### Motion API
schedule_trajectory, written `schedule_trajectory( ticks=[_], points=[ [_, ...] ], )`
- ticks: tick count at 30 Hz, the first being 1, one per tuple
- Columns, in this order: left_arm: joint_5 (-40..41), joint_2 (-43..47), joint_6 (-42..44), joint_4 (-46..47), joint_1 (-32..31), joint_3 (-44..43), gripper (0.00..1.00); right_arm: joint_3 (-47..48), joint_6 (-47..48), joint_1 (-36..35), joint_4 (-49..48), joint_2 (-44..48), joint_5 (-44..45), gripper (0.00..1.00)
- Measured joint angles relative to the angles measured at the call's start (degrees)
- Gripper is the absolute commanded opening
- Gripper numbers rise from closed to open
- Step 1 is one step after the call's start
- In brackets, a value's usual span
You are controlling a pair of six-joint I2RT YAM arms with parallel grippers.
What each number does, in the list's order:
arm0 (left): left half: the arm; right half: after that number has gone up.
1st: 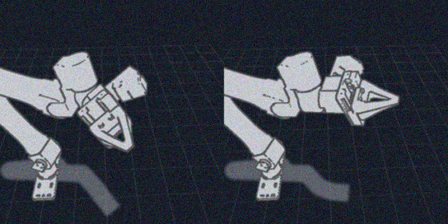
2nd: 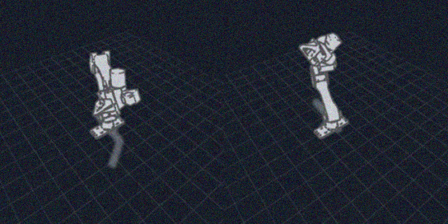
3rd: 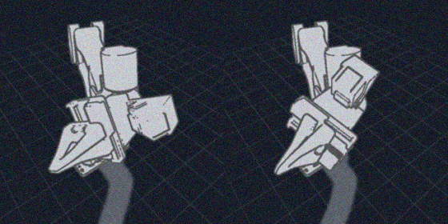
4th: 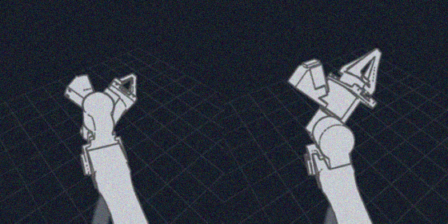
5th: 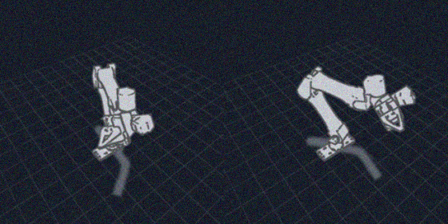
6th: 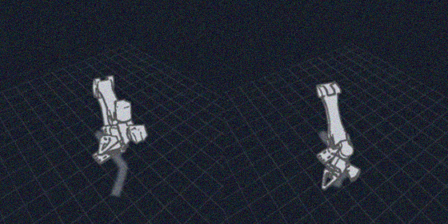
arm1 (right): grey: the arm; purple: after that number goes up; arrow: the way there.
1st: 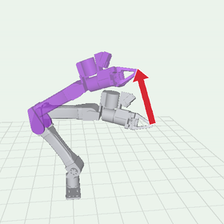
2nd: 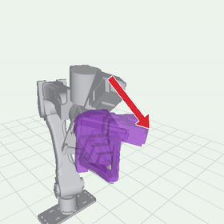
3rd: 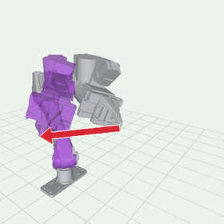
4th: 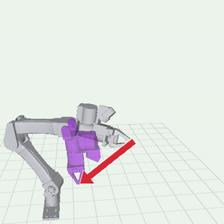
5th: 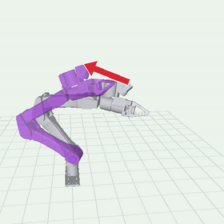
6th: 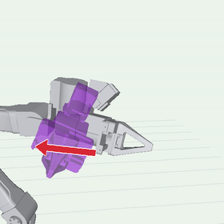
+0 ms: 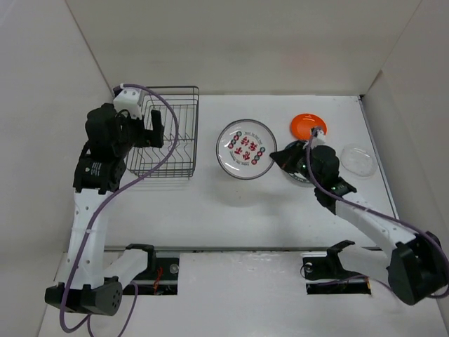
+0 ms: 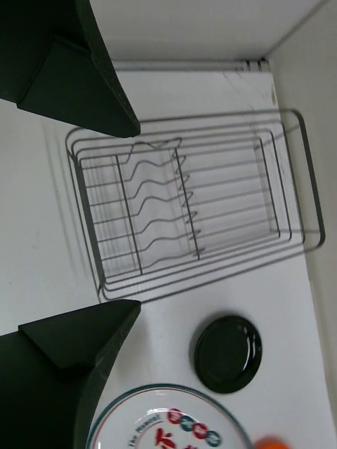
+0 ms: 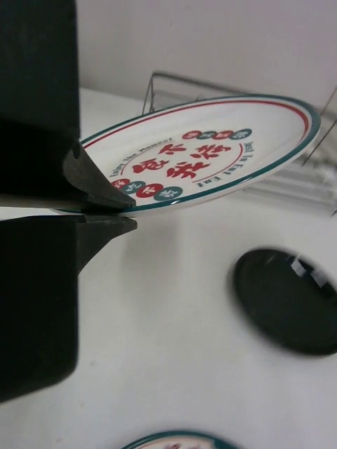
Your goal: Load the plates into the dish rack
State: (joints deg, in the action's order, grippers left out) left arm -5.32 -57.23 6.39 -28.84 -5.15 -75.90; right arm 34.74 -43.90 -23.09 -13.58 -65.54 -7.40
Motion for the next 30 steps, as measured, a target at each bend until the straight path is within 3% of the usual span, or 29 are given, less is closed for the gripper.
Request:
schedule_trajectory(
  ticks=[3,13,22,25,26,29,30],
  points=[
    [-8.41,-1.68,1.14,0.0,0.0,-0.24,1.0,1.36,1.14,-0.98,-2.12,4.85,0.81,0.0],
    [-32.44,-14.47,3.39,-0.66,-0.81,-5.31,1.0,2.54,4.72,-5.18,-4.63,5.07,-1.11,0.0],
    [-42.07,-20.31,3.72,-1.75,-3.06,-5.25,1.0,1.97,5.57,-6.67,-9.07,5.07,-4.46,0.0],
    [-43.98,-20.48,3.78,-1.77,-3.61,-5.22,0.93,1.97,5.66,-6.97,-10.16,5.03,-5.22,0.0],
    [-44.48,-20.52,3.91,-1.75,-3.82,-5.22,0.83,1.97,5.7,-6.99,-10.88,4.85,-5.49,0.0],
    [-45.48,-20.96,4.35,-1.77,-4.33,-5.16,0.77,1.97,5.64,-7.04,-13.22,4.22,-6.36,0.0],
    [-45.64,-21.16,4.52,-1.84,-4.52,-5.14,0.67,1.97,5.57,-7.06,-14.19,3.93,-6.58,0.0]
  ],
)
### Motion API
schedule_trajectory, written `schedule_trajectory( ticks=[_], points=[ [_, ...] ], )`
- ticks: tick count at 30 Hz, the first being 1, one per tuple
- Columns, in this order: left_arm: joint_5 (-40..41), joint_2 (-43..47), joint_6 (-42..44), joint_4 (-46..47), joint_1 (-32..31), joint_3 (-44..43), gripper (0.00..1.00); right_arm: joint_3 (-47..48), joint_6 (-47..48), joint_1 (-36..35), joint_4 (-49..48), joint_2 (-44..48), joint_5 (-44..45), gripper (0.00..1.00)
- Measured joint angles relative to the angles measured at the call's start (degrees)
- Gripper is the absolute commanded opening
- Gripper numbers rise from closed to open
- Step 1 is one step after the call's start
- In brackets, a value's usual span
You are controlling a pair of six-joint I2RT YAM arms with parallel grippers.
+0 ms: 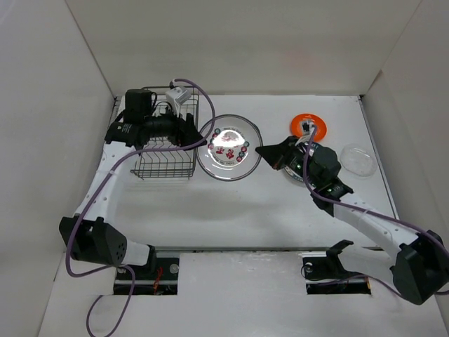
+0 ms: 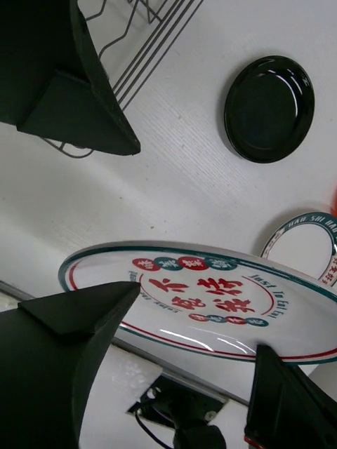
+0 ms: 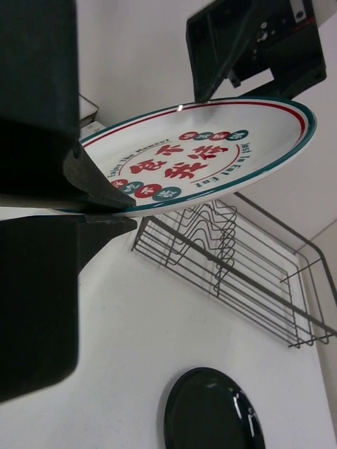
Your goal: Load the plates into the dish rack
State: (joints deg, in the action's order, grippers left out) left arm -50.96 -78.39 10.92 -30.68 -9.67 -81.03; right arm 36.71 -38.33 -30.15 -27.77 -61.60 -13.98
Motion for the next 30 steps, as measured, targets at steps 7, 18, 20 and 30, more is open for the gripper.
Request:
schedule_trajectory(
  ticks=[7,18,20,30],
  points=[
    [-1.11,-2.14,1.11,-1.29,-0.46,-0.02,0.0,0.0,-0.61,-0.61,-5.9,-3.91,-1.27,0.0],
    [9.25,-0.31,-4.28,0.07,2.67,0.61,0.0,3.56,-1.2,-2.54,-6.91,-8.13,0.5,1.0],
    [16.41,2.01,-5.6,0.44,4.61,1.01,0.0,5.07,-0.46,-2.86,-4.63,-8.17,2.6,1.0],
    [54.07,12.79,-4.98,1.86,9.6,3.52,0.0,11.93,3.69,-5.53,12.44,-10.82,15.34,1.0]
  ],
)
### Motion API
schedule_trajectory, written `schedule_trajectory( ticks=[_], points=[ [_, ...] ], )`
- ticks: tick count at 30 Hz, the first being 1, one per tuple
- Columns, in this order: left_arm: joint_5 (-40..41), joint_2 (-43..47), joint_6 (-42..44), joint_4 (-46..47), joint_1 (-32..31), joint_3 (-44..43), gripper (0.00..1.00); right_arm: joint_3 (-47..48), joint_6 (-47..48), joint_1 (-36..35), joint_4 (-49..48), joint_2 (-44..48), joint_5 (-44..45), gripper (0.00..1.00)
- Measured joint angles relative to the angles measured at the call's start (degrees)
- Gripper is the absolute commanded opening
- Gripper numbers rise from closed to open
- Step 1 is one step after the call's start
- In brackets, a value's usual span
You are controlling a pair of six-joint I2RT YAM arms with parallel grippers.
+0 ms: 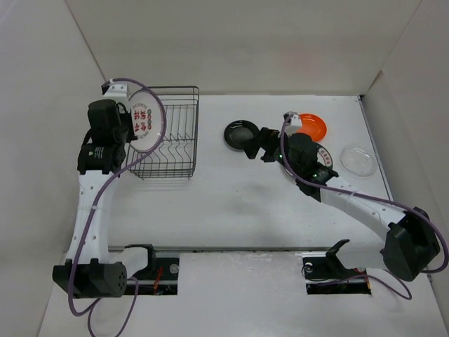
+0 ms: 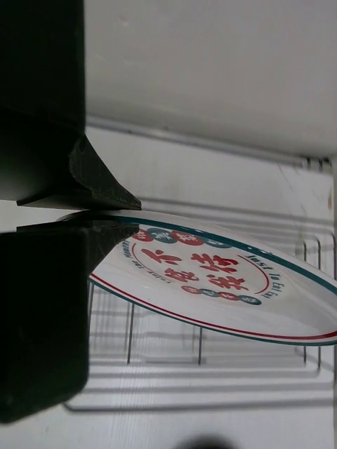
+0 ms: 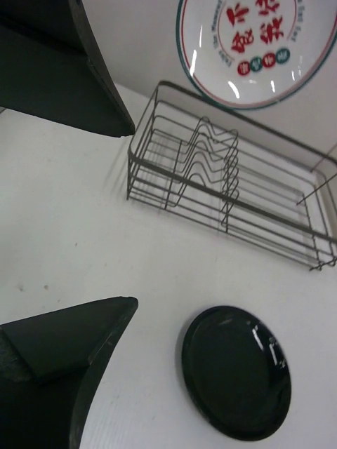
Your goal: Load the plates into the dish rack
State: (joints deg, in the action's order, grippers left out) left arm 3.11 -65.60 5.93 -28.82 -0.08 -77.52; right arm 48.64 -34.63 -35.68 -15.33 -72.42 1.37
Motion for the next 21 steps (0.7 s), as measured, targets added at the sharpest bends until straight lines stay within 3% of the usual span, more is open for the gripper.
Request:
schedule_trajectory(
  ticks=[3,7,13,21],
  points=[
    [6.99,1.99,2.19,2.05,1.49,5.11,0.0,0.72,0.79,-0.04,3.39,-0.48,1.64,1.0],
    [10.4,2.12,5.22,4.48,5.05,11.89,0.0,0.74,1.73,-0.04,5.79,-0.48,2.32,1.0],
    [8.24,-0.28,7.26,8.22,10.93,13.31,0.0,0.74,2.29,-0.04,6.47,-0.72,2.32,1.0],
    [4.13,-2.82,7.67,9.88,13.09,12.57,0.0,0.74,2.49,-0.04,6.84,-3.37,2.29,1.0]
  ],
)
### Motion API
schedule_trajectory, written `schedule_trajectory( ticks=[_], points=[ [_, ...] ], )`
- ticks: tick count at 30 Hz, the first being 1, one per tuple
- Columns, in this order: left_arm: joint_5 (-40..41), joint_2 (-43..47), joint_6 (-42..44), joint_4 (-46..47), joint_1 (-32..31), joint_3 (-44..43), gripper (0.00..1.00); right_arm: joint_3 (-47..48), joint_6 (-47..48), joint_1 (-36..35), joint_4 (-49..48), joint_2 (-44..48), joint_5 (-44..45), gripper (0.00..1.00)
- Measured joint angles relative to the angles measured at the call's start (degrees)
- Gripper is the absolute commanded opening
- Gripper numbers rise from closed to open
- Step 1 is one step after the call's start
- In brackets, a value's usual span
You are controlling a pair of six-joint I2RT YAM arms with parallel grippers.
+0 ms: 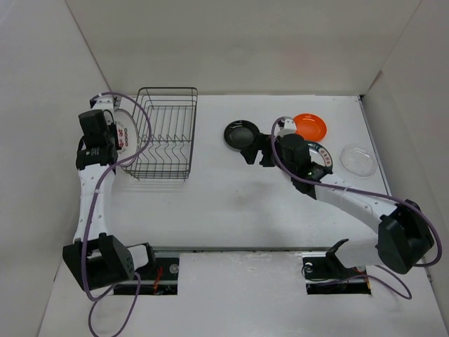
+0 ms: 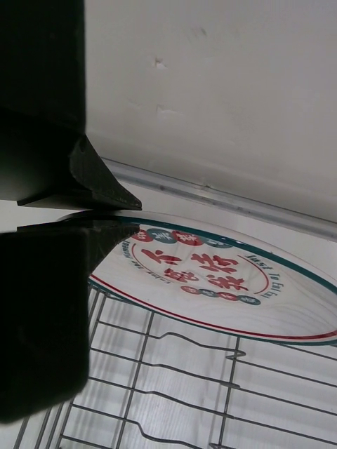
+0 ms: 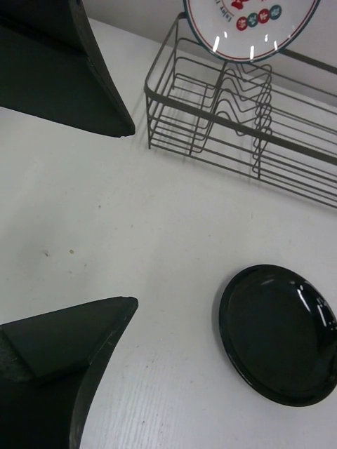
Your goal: Load the plates into the dish rack
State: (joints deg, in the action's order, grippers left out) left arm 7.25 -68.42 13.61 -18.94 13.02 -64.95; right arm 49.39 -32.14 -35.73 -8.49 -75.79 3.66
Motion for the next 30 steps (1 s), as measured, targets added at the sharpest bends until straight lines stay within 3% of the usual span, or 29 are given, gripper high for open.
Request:
schedule_trajectory(
  ticks=[24,26,30],
  points=[
    [-3.48,-6.12,-2.32,2.08,0.22,-1.16,0.0,0.07,-0.24,0.0,0.87,-2.89,1.09,1.0],
    [-3.91,-6.75,-2.58,2.47,0.22,-1.16,0.08,0.07,-0.22,0.0,1.16,-2.6,2.25,1.0],
    [-5.42,-6.95,-2.64,3.69,0.22,-1.01,0.35,0.07,-0.11,0.09,2.67,-1.6,5.62,1.0]
  ],
)
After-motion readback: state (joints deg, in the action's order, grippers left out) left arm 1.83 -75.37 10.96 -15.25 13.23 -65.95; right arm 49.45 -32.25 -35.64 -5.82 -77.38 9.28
